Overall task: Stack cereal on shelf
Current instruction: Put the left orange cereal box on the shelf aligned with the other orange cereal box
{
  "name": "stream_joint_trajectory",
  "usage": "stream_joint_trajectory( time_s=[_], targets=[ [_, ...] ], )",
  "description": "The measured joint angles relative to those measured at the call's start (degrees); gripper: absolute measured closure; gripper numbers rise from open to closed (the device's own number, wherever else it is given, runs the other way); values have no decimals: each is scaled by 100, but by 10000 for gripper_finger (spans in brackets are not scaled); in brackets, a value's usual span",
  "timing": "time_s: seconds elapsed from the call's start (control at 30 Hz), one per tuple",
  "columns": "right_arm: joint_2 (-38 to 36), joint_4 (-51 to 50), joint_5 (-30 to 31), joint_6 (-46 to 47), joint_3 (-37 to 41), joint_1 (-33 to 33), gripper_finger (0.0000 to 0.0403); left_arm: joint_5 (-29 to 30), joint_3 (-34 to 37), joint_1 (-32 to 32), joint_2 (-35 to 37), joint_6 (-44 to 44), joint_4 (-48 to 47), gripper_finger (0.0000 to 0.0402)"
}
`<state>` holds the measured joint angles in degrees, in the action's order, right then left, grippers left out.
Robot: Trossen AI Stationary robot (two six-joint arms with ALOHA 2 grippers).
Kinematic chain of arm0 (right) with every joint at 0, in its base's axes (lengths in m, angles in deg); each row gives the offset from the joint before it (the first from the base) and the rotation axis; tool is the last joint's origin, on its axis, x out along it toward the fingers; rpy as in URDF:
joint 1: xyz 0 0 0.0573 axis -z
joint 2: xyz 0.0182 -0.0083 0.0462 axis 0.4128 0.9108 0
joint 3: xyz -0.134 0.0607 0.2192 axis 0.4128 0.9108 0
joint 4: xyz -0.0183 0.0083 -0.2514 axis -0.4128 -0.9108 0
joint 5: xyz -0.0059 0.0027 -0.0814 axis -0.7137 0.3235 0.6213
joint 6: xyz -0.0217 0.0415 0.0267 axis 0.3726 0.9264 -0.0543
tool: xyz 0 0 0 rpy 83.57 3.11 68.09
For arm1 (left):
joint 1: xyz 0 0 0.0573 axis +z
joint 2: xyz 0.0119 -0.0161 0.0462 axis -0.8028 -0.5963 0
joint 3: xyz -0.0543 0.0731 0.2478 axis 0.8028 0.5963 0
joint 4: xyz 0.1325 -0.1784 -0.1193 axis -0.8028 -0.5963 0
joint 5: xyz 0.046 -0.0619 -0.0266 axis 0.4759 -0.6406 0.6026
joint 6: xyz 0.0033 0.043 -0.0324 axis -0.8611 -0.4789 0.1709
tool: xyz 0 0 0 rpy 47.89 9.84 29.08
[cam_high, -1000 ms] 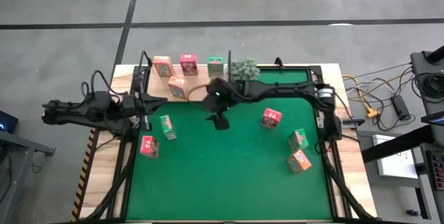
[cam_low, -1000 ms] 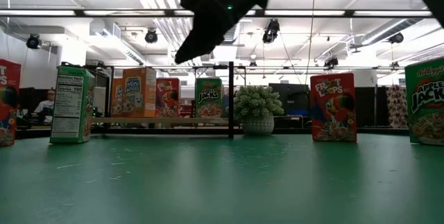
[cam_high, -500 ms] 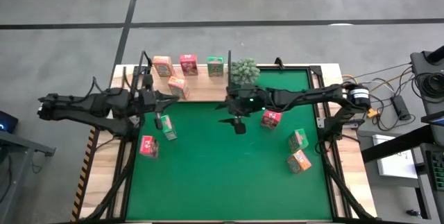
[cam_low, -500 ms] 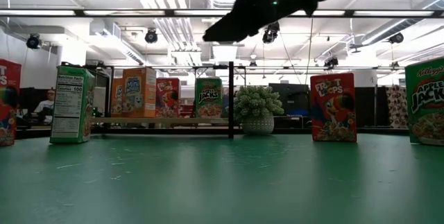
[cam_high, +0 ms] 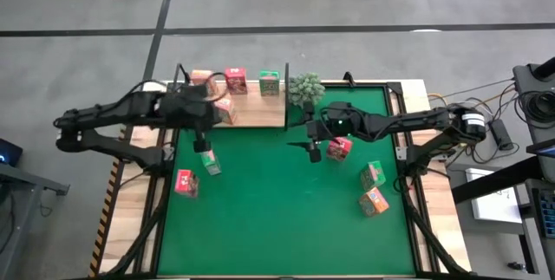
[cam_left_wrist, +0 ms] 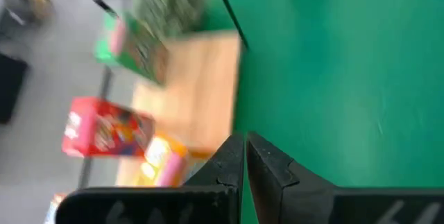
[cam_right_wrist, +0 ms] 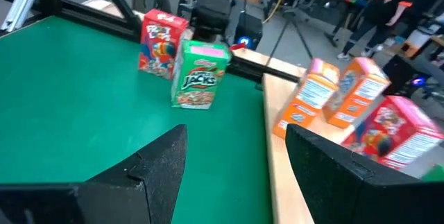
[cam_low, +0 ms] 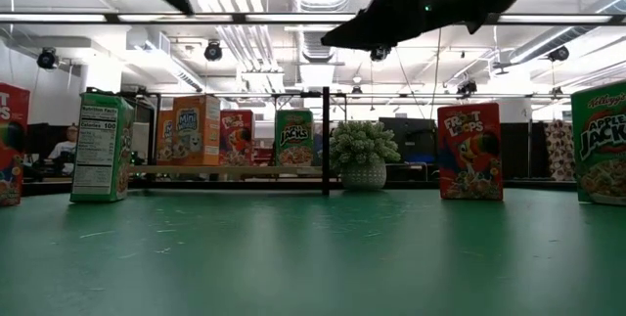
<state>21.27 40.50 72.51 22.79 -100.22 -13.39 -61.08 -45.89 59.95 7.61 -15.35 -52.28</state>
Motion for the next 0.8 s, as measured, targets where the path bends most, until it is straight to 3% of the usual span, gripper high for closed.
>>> stream_joint_trajectory(
  time_s=[0.1, 0.27, 0.57, 0.8],
  targets=[
    [-135, 11, -7, -36, 75, 93, 168, -254, -236, 412, -456, -294, -517, 400],
    [-199, 7, -48, -224, 135, 205, 168, -977, -351, 1148, -1004, -1503, -882, 400],
    [-247, -10, -89, -460, 170, 573, 168, -988, -569, 2184, -1754, -2806, -1122, 400],
    [-271, -19, -1067, -324, 188, 1010, 168, -1411, -935, 2776, -1886, -2759, -990, 344]
  ],
)
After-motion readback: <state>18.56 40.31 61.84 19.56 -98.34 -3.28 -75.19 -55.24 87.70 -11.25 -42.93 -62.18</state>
